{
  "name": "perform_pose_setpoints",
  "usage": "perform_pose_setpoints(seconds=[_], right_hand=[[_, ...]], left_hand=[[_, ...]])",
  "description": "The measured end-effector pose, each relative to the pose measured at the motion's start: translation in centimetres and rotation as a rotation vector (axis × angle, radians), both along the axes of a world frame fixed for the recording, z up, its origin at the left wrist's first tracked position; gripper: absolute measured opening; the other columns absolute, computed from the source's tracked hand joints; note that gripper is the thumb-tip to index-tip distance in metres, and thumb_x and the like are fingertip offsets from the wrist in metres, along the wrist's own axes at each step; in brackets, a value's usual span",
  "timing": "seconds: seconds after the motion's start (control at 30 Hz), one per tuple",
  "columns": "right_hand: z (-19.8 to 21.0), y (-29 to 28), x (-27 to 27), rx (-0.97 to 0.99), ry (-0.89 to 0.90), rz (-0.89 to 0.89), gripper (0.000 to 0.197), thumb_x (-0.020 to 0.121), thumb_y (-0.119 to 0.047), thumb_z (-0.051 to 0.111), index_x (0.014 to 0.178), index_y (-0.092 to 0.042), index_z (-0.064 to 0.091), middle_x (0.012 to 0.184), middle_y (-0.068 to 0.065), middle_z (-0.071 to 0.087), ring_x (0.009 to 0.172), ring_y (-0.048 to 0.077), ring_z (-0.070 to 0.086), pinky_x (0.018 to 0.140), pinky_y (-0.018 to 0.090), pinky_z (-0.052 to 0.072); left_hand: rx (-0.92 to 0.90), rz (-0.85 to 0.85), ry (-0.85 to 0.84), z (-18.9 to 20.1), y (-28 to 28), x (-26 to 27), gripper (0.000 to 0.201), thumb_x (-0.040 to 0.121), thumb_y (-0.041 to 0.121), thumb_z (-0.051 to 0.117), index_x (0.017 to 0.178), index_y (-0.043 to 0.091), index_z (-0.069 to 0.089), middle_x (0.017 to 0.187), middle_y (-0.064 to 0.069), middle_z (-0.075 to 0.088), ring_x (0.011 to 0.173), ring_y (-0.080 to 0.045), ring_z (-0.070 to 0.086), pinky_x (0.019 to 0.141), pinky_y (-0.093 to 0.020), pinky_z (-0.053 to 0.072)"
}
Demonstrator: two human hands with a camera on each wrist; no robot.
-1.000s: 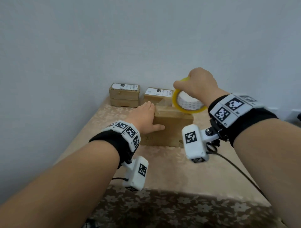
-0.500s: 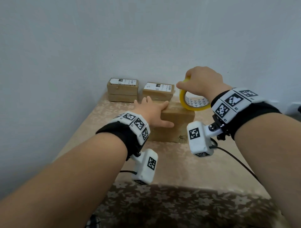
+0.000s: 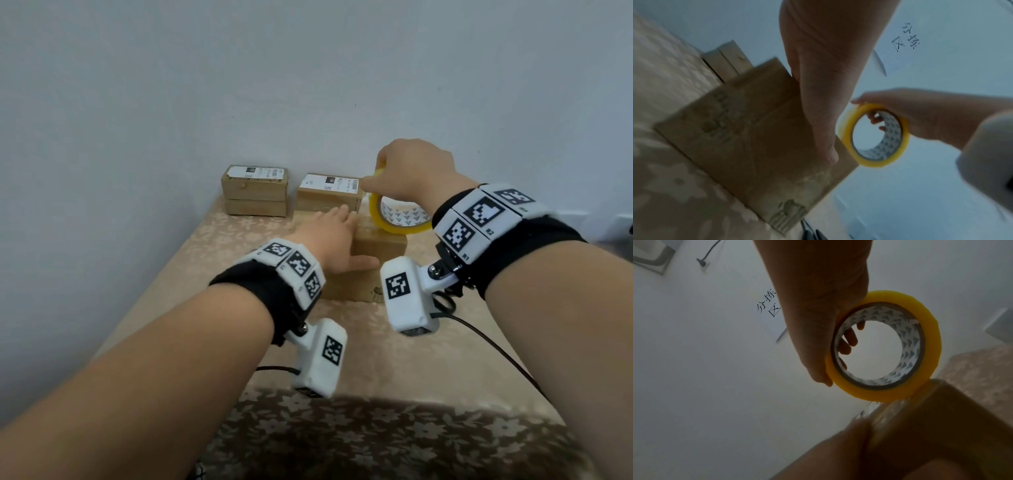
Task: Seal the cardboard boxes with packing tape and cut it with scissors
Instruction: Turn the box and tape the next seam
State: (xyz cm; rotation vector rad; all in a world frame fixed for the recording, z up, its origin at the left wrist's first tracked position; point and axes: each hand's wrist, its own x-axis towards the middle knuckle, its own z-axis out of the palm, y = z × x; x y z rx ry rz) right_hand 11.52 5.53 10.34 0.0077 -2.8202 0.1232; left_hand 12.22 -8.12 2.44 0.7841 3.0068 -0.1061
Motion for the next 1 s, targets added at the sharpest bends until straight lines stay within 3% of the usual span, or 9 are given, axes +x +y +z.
perform_pose_setpoints(seconds=[0.1,0.2,0.27,0.43,0.5,0.6,0.73,0.9,1.0], right_hand=[[0.3,0.1,0.0,-0.092,0.011,0.050,0.033,0.087,-0.042,0.047,0.097,-0.013,0.057,0.094,0.002,0.058,0.089,0.025,0.051,0.078,0.036,0.037],[0.5,1.3,0.4,-0.205,0.016,0.067,0.032,0.086,-0.040,0.050,0.091,-0.009,0.057,0.084,0.003,0.055,0.084,0.024,0.050,0.065,0.031,0.037],[0.3,1.8,0.9,-0.300,0.033,0.055,0.031,0.083,-0.042,0.054,0.081,-0.011,0.055,0.073,0.000,0.050,0.077,0.022,0.049,0.056,0.029,0.032],[0.0,0.1,1.1,-0.515,0.103,0.118,0.032,0.081,-0.037,0.062,0.072,-0.008,0.054,0.062,0.002,0.047,0.062,0.019,0.046,0.055,0.030,0.034],[0.0,-0.4,0.8,-0.511,0.102,0.110,0.033,0.081,-0.039,0.060,0.073,-0.008,0.053,0.064,0.001,0.049,0.062,0.018,0.046,0.055,0.029,0.035],[0.0,-0.5,0.2,-0.477,0.074,0.069,0.046,0.083,-0.051,0.059,0.064,-0.012,0.044,0.061,-0.001,0.045,0.058,0.013,0.044,0.050,0.028,0.030],[1.0,0.5,-0.6,-0.469,0.021,0.055,0.048,0.079,-0.045,0.067,0.057,-0.013,0.038,0.056,-0.001,0.041,0.052,0.013,0.041,0.047,0.027,0.028],[0.6,4.3,-0.4,-0.329,-0.121,-0.076,0.043,0.075,-0.039,0.073,0.060,-0.010,0.045,0.060,0.003,0.046,0.055,0.016,0.043,0.047,0.028,0.030],[-1.7,5.6,-0.1,-0.385,-0.186,-0.117,0.043,0.077,-0.041,0.072,0.063,-0.009,0.048,0.065,0.004,0.049,0.059,0.016,0.046,0.048,0.028,0.030]], left_hand=[[0.071,-0.016,0.031,-0.3,0.4,-0.7,0.087,0.087,0.063,0.043,0.150,0.011,0.013,0.158,-0.008,0.015,0.144,-0.024,0.018,0.115,-0.042,0.022],[0.115,-0.057,0.085,-0.2,-0.9,-0.9,0.078,0.089,0.058,0.047,0.148,0.014,0.023,0.155,-0.003,0.024,0.140,-0.022,0.027,0.110,-0.038,0.029],[0.136,-0.078,0.061,0.1,-2.0,-0.9,0.073,0.091,0.054,0.047,0.149,0.017,0.023,0.156,0.000,0.023,0.141,-0.019,0.026,0.112,-0.035,0.024],[0.119,-0.036,-0.037,0.8,-5.1,-1.7,0.065,0.095,0.048,0.043,0.150,0.019,0.020,0.158,0.002,0.017,0.144,-0.015,0.019,0.116,-0.033,0.014],[0.098,-0.009,-0.036,0.8,-4.8,-1.8,0.063,0.095,0.051,0.042,0.146,0.017,0.028,0.154,-0.001,0.027,0.140,-0.020,0.028,0.114,-0.037,0.022],[0.055,0.064,0.066,0.5,-2.5,-1.2,0.071,0.086,0.069,0.034,0.130,0.014,0.043,0.134,-0.005,0.049,0.121,-0.025,0.049,0.097,-0.044,0.041],[0.114,0.132,0.127,-1.3,-1.9,-1.0,0.085,0.085,0.073,0.030,0.148,0.017,0.022,0.156,0.000,0.023,0.142,-0.021,0.024,0.112,-0.045,0.021],[0.154,0.128,0.115,-1.3,-2.4,-0.7,0.083,0.086,0.072,0.032,0.150,0.021,0.019,0.158,0.004,0.017,0.144,-0.016,0.018,0.115,-0.041,0.015],[0.161,0.139,0.106,-1.3,-2.3,-0.7,0.084,0.085,0.073,0.032,0.150,0.022,0.019,0.158,0.004,0.016,0.144,-0.016,0.017,0.115,-0.041,0.014]])
